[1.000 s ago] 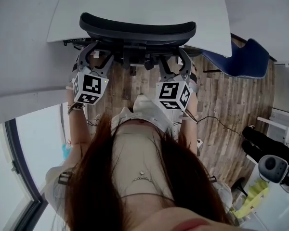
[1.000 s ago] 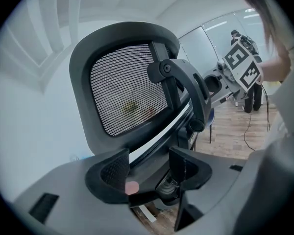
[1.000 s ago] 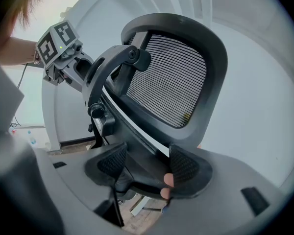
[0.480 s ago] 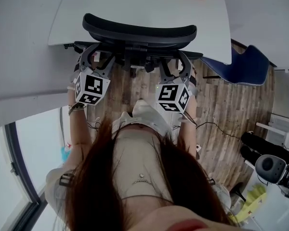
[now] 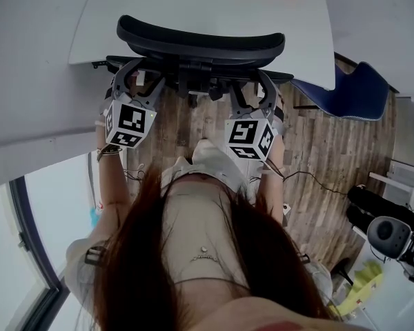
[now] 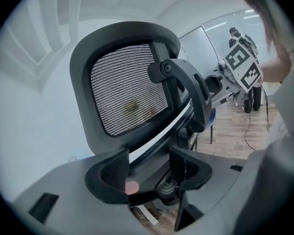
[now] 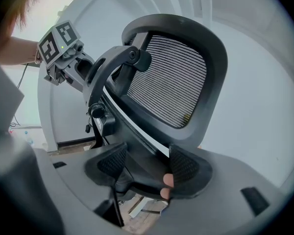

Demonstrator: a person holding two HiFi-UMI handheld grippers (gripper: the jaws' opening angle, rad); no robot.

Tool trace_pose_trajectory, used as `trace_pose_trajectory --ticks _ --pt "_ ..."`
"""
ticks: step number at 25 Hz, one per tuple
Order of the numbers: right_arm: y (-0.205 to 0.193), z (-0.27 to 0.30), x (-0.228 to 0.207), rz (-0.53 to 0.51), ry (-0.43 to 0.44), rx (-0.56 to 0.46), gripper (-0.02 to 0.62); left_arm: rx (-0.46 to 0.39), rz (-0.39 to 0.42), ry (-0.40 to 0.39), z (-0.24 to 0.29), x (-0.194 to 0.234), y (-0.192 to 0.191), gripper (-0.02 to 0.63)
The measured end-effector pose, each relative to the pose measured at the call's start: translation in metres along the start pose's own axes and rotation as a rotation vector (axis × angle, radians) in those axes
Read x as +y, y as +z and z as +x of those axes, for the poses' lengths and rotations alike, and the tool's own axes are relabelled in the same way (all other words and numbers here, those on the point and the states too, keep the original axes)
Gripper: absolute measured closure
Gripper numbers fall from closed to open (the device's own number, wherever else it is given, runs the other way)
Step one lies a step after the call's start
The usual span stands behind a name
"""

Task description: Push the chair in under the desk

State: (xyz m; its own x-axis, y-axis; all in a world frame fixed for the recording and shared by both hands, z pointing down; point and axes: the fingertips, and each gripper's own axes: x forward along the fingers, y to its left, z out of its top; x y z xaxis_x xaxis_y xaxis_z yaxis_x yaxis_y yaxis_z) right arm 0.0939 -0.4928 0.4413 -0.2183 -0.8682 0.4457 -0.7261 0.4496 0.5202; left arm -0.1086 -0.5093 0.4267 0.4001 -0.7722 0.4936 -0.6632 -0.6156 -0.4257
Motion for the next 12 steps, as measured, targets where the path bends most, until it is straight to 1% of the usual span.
trace_pose_trajectory --ticks 7,12 --pt "0.0005 -0.0008 0.0008 0.001 -0.005 0.001 0.325 -0.005 -0.001 -0.008 -0.0014 0.0003 0.0002 0.357" --pt "0.0011 -0.0005 0.0002 0.001 -0.007 0.003 0.325 -0.016 -0.028 -0.026 -0.0019 0.0016 0.0007 0.359"
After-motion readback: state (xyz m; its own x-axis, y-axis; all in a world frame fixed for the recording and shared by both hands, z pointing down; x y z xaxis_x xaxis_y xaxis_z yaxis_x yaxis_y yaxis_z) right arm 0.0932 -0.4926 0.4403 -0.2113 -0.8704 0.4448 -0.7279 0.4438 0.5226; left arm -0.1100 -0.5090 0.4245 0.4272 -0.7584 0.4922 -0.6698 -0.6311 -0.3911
